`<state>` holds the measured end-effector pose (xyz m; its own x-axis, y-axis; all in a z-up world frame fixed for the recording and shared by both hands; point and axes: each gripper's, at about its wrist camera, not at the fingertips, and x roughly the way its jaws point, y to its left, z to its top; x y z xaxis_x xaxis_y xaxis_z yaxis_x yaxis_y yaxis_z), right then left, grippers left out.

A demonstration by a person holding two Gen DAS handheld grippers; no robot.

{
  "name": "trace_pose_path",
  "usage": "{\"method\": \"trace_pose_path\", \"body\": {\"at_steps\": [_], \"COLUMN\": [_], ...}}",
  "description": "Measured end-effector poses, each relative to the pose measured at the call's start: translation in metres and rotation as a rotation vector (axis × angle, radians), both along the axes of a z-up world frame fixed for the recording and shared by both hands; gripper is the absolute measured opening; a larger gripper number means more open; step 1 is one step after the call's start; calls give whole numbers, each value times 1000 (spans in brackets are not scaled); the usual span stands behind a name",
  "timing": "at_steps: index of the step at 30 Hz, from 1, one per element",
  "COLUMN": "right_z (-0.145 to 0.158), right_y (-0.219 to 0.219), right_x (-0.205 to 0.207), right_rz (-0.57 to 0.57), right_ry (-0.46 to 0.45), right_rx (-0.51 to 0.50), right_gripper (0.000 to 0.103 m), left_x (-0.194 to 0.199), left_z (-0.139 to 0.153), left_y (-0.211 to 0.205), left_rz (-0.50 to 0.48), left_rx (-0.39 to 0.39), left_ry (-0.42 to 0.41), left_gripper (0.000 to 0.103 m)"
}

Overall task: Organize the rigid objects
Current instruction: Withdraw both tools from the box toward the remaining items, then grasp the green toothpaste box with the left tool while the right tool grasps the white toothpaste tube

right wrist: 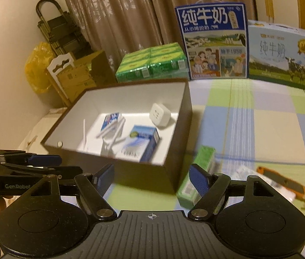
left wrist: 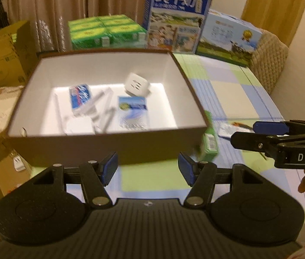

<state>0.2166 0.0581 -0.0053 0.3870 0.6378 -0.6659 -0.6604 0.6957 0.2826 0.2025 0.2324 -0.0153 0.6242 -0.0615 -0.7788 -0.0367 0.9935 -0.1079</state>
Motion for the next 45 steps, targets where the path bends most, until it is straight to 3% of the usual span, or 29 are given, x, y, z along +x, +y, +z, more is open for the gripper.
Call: {"method": "trace_pose_path", "body": {"at_steps": [7, 15, 22, 30, 34, 37, 42, 44, 45], "right_z": [-12, -22, -29, -38, -41, -44, -52, -56, -59], "right_y": [-46, -108, -163, -208, -214, -212, -190, -180, -175], "right_x": [-6, 4, 17, 35, 46, 54, 65, 69, 72], "right_rz": [-15, -105, -206, -286, -274, -239, -117, -66, -37], "right_ry": [47, 87, 97, 106, 103, 90, -11, -51, -69], "right_rx": [-46, -94, -132, -170, -180, -187, -208, -216, -220], "right_gripper": [73, 73, 73, 73, 73, 73, 73, 67, 60], "left_x": [-1, 16, 43, 65, 73, 76, 67, 60, 57], "left_z": [-17, -44, -77, -96, -102, -105, -105, -105, -105], "left_y": [-50, -98, -125, -142, -151, -154, -154, -152, -152], "left_rz": [-63, -136, -133, -93, -71, -52, -27, -11, -4], "left_rx": [-9, 12, 82, 145, 178, 190, 198, 197, 195], "left_ry": [36, 16, 19, 6, -6, -10, -19, -19, -17], "left_gripper": [57, 54, 52, 52, 51, 26, 25, 25, 25]}}
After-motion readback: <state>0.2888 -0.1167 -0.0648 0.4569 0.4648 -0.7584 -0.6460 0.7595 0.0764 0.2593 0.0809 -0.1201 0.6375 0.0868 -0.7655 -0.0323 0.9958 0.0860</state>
